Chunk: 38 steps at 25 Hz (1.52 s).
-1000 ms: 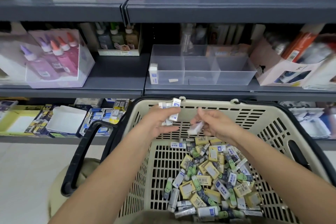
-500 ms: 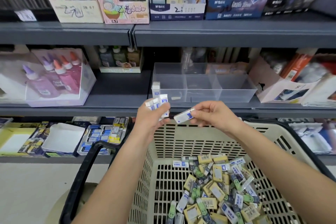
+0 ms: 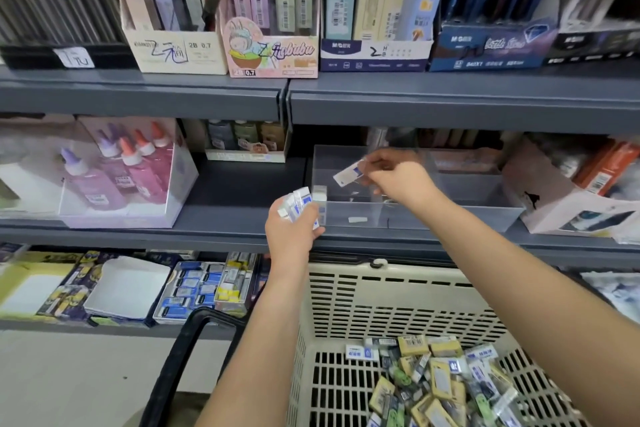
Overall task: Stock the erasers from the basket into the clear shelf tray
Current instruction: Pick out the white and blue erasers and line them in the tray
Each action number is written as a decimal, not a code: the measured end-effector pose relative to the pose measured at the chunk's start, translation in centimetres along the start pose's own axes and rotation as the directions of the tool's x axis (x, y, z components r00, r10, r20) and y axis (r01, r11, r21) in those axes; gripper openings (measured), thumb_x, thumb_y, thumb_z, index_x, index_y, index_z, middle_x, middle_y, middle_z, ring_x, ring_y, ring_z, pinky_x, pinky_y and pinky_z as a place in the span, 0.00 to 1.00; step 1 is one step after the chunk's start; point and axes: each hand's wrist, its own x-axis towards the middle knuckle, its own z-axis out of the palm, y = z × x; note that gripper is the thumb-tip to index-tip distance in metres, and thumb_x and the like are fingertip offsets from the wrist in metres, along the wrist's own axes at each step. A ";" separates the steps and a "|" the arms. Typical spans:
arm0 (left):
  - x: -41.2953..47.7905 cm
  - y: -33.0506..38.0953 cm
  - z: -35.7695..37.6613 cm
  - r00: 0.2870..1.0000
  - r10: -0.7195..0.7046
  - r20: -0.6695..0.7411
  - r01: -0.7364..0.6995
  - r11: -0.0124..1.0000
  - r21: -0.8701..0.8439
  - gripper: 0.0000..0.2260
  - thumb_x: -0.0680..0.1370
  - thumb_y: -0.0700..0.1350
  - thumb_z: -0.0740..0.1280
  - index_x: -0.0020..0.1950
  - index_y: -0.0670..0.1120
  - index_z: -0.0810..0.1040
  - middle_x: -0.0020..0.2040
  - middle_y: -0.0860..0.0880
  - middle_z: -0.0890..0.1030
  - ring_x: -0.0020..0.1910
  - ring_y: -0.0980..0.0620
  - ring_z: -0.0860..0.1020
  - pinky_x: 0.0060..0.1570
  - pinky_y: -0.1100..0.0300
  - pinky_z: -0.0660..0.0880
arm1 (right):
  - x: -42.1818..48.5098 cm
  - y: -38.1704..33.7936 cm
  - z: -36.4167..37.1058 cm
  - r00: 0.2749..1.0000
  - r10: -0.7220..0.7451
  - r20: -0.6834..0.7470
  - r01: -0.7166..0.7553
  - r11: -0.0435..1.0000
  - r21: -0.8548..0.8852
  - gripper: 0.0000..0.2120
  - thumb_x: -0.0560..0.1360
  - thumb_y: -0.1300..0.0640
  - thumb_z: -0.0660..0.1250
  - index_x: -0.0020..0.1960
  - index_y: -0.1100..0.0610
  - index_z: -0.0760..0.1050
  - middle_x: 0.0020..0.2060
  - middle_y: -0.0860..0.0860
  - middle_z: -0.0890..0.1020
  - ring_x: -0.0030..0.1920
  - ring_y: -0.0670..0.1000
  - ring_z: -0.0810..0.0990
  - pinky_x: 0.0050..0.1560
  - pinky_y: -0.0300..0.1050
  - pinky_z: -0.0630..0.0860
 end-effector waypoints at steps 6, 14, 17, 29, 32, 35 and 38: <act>0.4 0.2 -0.1 0.999 0.034 -0.010 -0.033 0.999 0.038 0.13 0.74 0.37 0.70 0.46 0.54 0.72 0.43 0.50 0.79 0.32 0.60 0.80 0.37 0.62 0.80 | 2.3 -0.4 1.0 0.997 0.021 0.073 -0.004 0.976 -0.220 0.10 0.74 0.64 0.65 0.46 0.49 0.77 0.40 0.52 0.82 0.39 0.51 0.82 0.43 0.48 0.81; 0.3 0.3 -0.2 0.999 0.039 0.024 -0.040 0.997 0.059 0.14 0.74 0.38 0.70 0.46 0.56 0.71 0.44 0.51 0.79 0.34 0.60 0.80 0.35 0.63 0.80 | 2.9 -1.6 1.2 0.985 0.053 0.164 0.020 0.911 -0.412 0.03 0.72 0.52 0.69 0.40 0.49 0.77 0.32 0.47 0.84 0.32 0.45 0.82 0.36 0.38 0.78; 0.3 0.3 -0.4 0.999 0.033 0.032 -0.035 0.997 0.062 0.13 0.74 0.38 0.70 0.46 0.56 0.71 0.44 0.50 0.79 0.34 0.59 0.81 0.35 0.63 0.79 | 3.4 -2.1 1.7 0.989 0.027 0.145 0.029 0.929 -0.369 0.07 0.72 0.52 0.70 0.36 0.50 0.77 0.36 0.50 0.85 0.37 0.46 0.83 0.44 0.42 0.81; 0.7 0.2 -0.7 0.997 -0.032 0.073 0.035 0.998 -0.046 0.07 0.75 0.39 0.69 0.47 0.51 0.75 0.44 0.49 0.81 0.37 0.58 0.82 0.36 0.64 0.79 | 3.3 -1.4 5.3 0.953 0.076 0.293 0.075 0.878 -0.472 0.07 0.77 0.56 0.63 0.48 0.53 0.80 0.40 0.47 0.82 0.37 0.43 0.81 0.43 0.37 0.74; 0.6 0.3 -0.7 0.992 -0.091 0.086 0.099 0.990 -0.097 0.06 0.76 0.37 0.67 0.48 0.49 0.76 0.45 0.48 0.81 0.40 0.55 0.81 0.37 0.63 0.79 | 2.9 -1.7 4.8 0.981 -0.035 0.191 0.122 0.876 -0.467 0.08 0.76 0.58 0.63 0.47 0.53 0.80 0.46 0.49 0.84 0.47 0.49 0.81 0.48 0.39 0.74; 0.3 0.5 -0.8 0.989 -0.100 0.111 0.111 0.989 -0.097 0.07 0.76 0.37 0.67 0.52 0.44 0.76 0.45 0.46 0.82 0.41 0.54 0.81 0.37 0.61 0.80 | 1.4 -2.2 4.0 0.981 -0.095 0.168 0.127 0.973 -0.193 0.06 0.75 0.55 0.65 0.40 0.49 0.78 0.37 0.46 0.84 0.39 0.45 0.82 0.43 0.39 0.77; 0.1 0.6 -0.7 0.984 -0.089 0.157 0.098 0.994 -0.051 0.10 0.75 0.37 0.68 0.56 0.42 0.76 0.46 0.46 0.82 0.41 0.54 0.82 0.37 0.61 0.80 | -0.3 -2.1 3.6 0.917 -0.106 0.385 0.195 0.960 -0.200 0.04 0.76 0.54 0.64 0.44 0.50 0.78 0.33 0.43 0.81 0.30 0.36 0.78 0.32 0.32 0.74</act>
